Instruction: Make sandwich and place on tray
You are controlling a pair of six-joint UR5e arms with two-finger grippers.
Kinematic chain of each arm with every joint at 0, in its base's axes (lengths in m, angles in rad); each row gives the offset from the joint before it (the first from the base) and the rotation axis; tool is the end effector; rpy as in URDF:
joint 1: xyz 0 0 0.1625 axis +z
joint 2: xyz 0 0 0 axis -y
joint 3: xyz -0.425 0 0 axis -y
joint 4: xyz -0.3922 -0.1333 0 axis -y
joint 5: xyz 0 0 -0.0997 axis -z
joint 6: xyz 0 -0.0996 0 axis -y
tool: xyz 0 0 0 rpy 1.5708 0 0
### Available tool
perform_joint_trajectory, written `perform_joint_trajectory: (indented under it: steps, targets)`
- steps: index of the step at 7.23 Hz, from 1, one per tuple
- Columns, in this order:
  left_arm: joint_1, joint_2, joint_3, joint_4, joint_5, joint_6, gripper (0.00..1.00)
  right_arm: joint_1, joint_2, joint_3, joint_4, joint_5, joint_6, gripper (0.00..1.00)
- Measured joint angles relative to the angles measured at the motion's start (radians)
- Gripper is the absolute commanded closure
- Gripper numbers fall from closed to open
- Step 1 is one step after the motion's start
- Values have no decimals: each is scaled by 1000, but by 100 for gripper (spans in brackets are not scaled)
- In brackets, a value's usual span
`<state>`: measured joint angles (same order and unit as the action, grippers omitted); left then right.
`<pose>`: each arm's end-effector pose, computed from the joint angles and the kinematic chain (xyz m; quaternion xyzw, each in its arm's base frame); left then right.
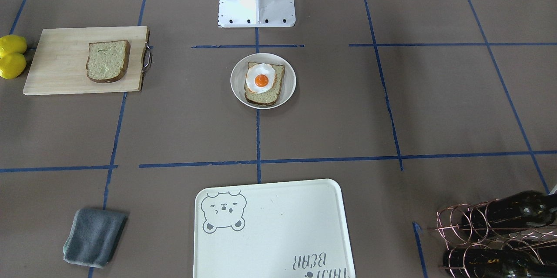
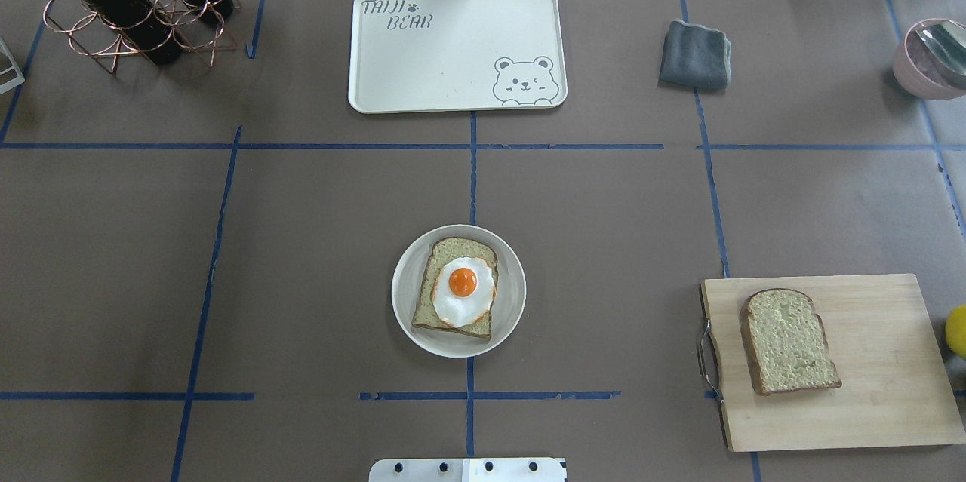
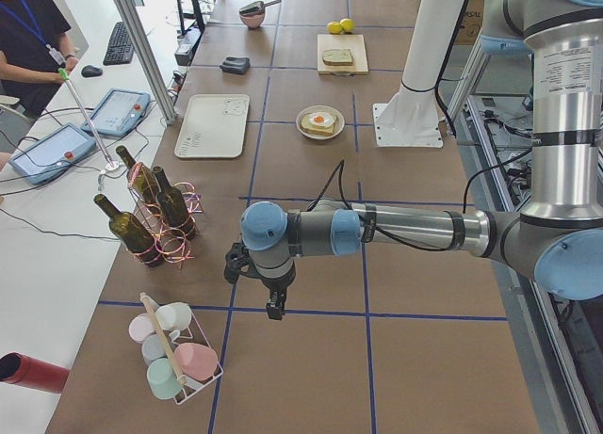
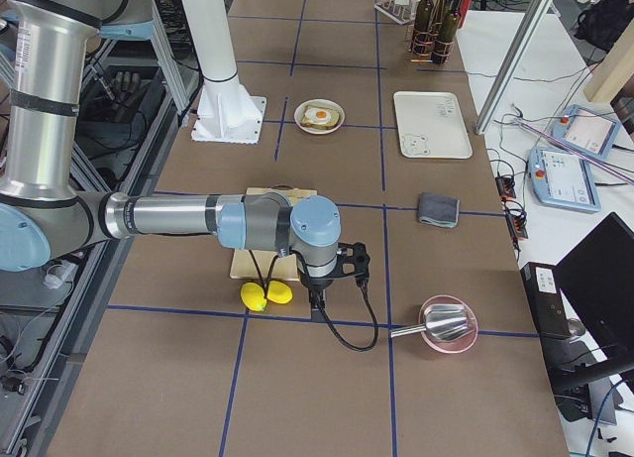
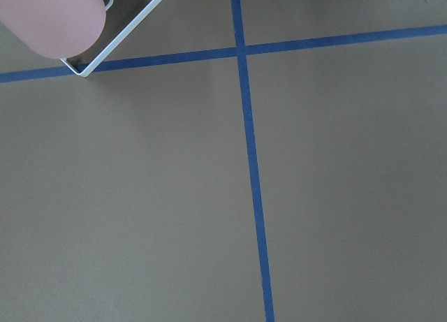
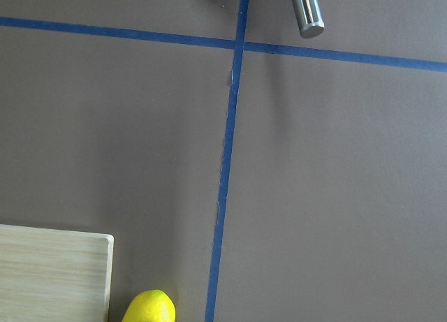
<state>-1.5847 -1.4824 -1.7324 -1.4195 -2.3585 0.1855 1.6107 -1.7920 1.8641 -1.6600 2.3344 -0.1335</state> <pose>-0.0689 -0.4466 0.6350 0.0023 0.3851 0.0641 0.9206 0.0802 -0.3935 0.6225 0.0244 -0.3719 -0.0402 0.9271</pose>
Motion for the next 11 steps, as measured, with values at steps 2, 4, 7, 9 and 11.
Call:
perform_joint_trajectory:
  steps: [2, 4, 7, 9, 11]
  targets:
    - [-1, 3, -11, 2, 1, 0, 0, 0, 0, 0, 0, 0, 1, 0]
    - [-2, 8, -41, 4, 2, 0, 0, 0, 0, 2, -1, 3, 1, 0]
    - [-1, 11, -68, 4, 3, 10, 0, 0, 0, 3, 2, 12, -1, 0]
    - [3, 1, -83, 0, 45, 12, 0, 0, -10, 2, 3, 78, -3, 0]
    - [4, 1, -105, -12, 24, 14, 0, -1, -43, 16, 71, 136, -6, 0]
